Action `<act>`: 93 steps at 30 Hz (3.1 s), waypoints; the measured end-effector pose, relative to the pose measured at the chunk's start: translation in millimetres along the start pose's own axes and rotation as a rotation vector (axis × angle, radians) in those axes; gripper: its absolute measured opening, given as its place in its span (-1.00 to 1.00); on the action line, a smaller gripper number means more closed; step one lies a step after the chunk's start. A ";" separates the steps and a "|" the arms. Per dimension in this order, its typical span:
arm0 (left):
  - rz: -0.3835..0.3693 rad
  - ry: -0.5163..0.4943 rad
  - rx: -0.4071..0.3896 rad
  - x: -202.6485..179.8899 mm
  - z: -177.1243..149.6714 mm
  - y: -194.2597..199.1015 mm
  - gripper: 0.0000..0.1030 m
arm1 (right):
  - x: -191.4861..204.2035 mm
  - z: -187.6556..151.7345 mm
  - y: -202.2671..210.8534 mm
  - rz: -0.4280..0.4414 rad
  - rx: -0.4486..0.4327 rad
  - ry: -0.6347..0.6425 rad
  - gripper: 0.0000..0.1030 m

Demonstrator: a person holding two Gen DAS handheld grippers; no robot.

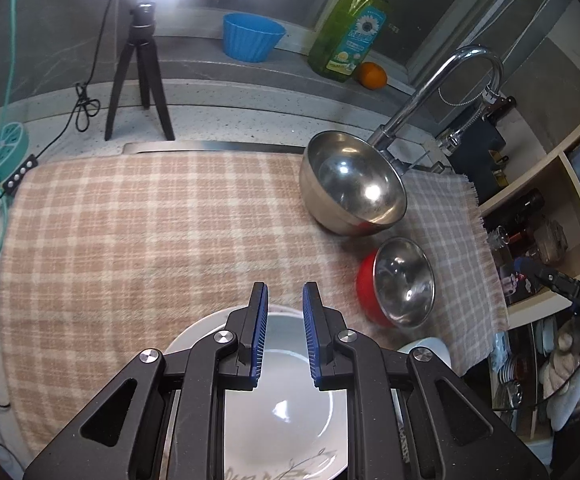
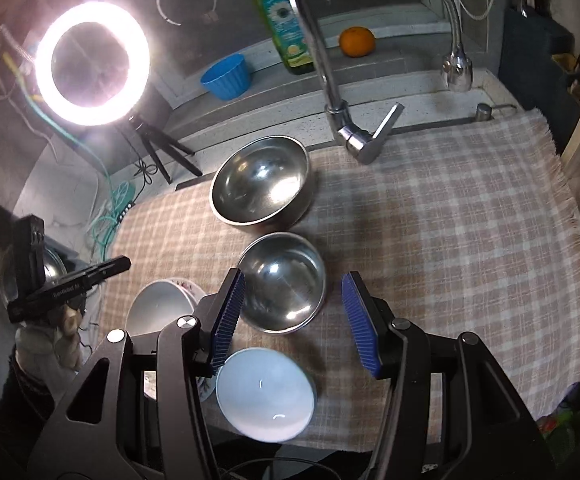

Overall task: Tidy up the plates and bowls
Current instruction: 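Move both grippers to the rim of the large steel bowl, then close both grippers on the steel bowl rim and lift it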

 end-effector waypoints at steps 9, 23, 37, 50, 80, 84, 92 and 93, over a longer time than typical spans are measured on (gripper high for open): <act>-0.028 0.018 0.024 -20.0 30.2 -28.2 -0.69 | -41.0 30.8 -37.1 0.127 0.057 -0.087 0.03; -0.061 0.083 0.055 -8.2 75.2 -57.3 -0.69 | -33.1 65.8 -85.7 0.184 0.111 -0.112 0.03; -0.098 0.116 0.122 -0.8 110.6 -92.4 -0.69 | -36.9 90.6 -133.7 0.193 0.150 -0.212 -0.11; -0.065 0.082 0.170 -1.6 122.8 -117.9 -0.69 | -41.8 100.1 -157.4 0.191 0.191 -0.234 -0.54; -0.041 0.007 0.087 -8.7 100.8 -73.6 -0.69 | 4.5 76.2 -123.0 0.200 0.129 -0.180 -0.63; -0.039 0.010 0.063 -2.7 94.7 -58.4 -0.69 | 18.8 71.4 -120.4 0.210 0.124 -0.165 -0.63; -0.039 0.028 0.015 15.7 76.5 -25.2 -0.69 | 54.2 61.4 -115.7 0.233 0.128 -0.127 -0.63; -0.037 0.030 0.011 17.8 74.1 -22.4 -0.69 | 59.5 60.1 -115.3 0.238 0.128 -0.123 -0.63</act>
Point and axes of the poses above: each gripper's, at about its wrist camera, not at the fingertips, and y roughly against the way its jaws point, x to its left, z to its top, the point moved 1 cm from there along -y, roughly the way its jaws point, and after that the axes turned 10 degrees about x, right-handed, at the moved point
